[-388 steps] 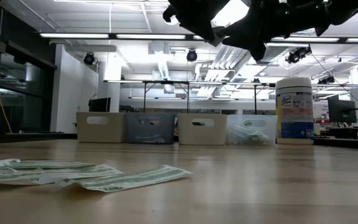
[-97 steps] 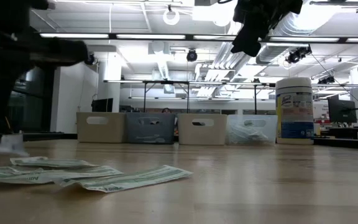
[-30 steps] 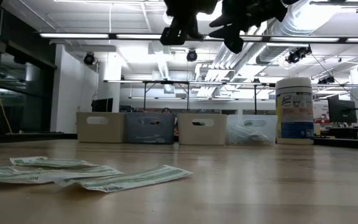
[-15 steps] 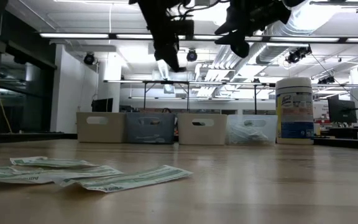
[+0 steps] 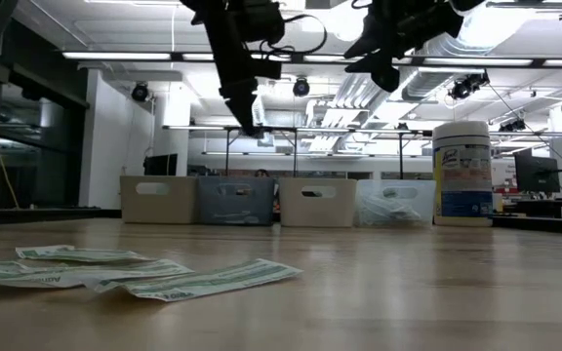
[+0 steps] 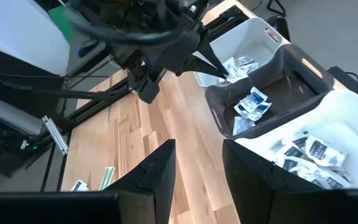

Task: Pick & Place First Aid Supplies
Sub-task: Put the blue alcohol pad into the black bin, then put the black towelette pack into the white bin

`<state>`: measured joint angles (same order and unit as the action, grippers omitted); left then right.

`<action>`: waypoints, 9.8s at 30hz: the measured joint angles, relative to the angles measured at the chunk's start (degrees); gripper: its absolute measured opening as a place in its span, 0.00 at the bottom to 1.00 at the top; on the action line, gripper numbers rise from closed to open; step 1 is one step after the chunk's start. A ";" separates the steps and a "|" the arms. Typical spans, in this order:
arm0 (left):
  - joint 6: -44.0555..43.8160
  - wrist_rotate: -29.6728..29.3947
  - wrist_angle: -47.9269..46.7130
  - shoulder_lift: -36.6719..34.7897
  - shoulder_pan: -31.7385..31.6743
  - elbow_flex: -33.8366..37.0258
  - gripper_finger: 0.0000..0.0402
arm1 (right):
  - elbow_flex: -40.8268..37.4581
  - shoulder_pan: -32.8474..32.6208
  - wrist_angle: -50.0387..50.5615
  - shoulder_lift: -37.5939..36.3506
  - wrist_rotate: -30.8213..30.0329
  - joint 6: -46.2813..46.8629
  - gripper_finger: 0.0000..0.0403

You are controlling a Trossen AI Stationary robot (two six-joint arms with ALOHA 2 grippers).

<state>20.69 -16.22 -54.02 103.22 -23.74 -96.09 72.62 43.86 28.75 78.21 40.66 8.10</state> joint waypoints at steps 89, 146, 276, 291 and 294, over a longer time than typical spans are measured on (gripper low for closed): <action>-13.46 14.68 -25.95 -4.57 8.55 -8.07 0.30 | 0.00 2.77 9.51 -12.77 -3.91 -11.15 0.31; -100.72 9.69 5.94 14.50 68.36 7.85 0.30 | 0.00 2.99 19.72 -14.91 -1.58 -13.05 0.31; 23.85 75.46 9.66 10.51 -7.55 -30.36 0.00 | 0.02 1.33 -5.59 -8.71 0.30 -45.03 0.31; 24.06 83.86 9.79 10.51 -7.40 -30.34 0.00 | 0.02 -5.68 -16.85 -4.87 4.03 -42.03 0.31; 24.05 84.28 9.77 10.51 -7.38 -30.34 0.00 | 0.02 -6.03 -20.25 -3.90 5.73 -39.34 0.31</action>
<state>44.74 68.06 -44.25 113.73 -31.11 -126.43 72.64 37.82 8.51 74.32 46.40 -31.24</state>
